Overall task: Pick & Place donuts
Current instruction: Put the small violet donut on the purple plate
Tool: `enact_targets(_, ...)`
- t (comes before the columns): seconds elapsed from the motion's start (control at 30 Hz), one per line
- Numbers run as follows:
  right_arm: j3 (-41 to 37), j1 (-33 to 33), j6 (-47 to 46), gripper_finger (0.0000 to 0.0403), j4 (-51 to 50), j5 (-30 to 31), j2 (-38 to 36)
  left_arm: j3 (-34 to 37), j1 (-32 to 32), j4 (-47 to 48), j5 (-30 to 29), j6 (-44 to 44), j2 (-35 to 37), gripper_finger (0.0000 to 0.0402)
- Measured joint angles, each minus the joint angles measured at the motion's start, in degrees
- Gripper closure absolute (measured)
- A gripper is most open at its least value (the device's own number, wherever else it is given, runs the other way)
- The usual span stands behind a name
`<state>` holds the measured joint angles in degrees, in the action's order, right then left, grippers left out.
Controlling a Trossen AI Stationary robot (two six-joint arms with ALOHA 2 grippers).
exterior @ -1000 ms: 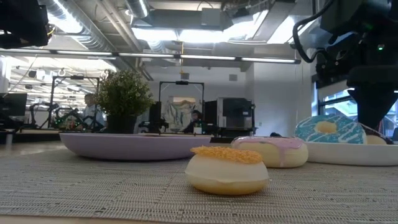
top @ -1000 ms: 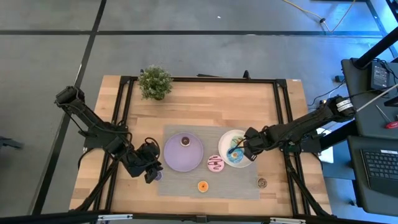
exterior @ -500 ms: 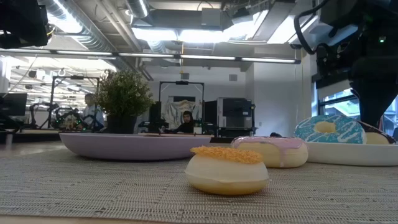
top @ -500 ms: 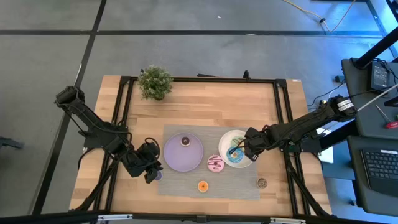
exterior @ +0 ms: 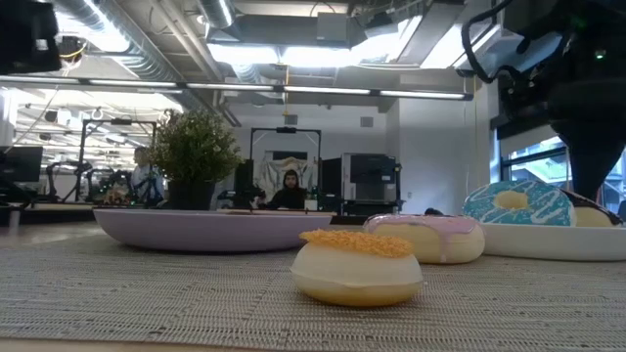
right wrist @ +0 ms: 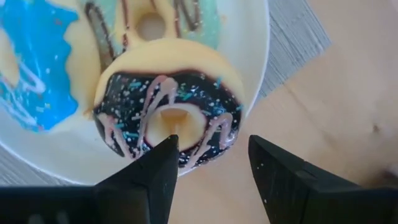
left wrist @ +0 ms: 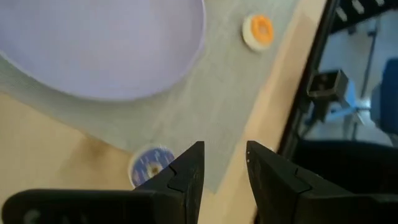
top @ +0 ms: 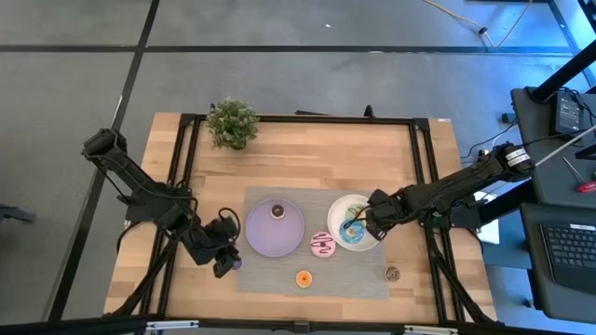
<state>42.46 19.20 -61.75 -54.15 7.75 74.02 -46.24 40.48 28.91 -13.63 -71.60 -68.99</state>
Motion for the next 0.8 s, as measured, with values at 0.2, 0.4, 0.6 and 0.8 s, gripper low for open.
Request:
enact_targets(0.2, 1.61, 0.00, -4.04, 0.0206, -0.03, 2.07, 0.02, -0.03, 0.91, 0.03, 3.45, -5.19, -0.30, 0.0288)
enact_targets(0.4, 5.63, 0.00, -6.01, 0.0206, -9.29, 4.67, 0.02, -0.07, 1.08, 5.95, 6.55, -14.87, -6.28, 0.0288)
enact_targets(0.6, 10.23, -0.12, -6.14, 0.0206, -15.21, 9.23, 0.02, -0.07, 0.79, 5.08, 5.60, -17.63, -13.46, 0.0288)
enact_targets(0.8, 12.31, -0.89, -5.37, 0.0206, -15.24, 10.64, 0.04, -0.07, -0.03, 5.13, 5.20, -17.21, -16.74, 0.0288)
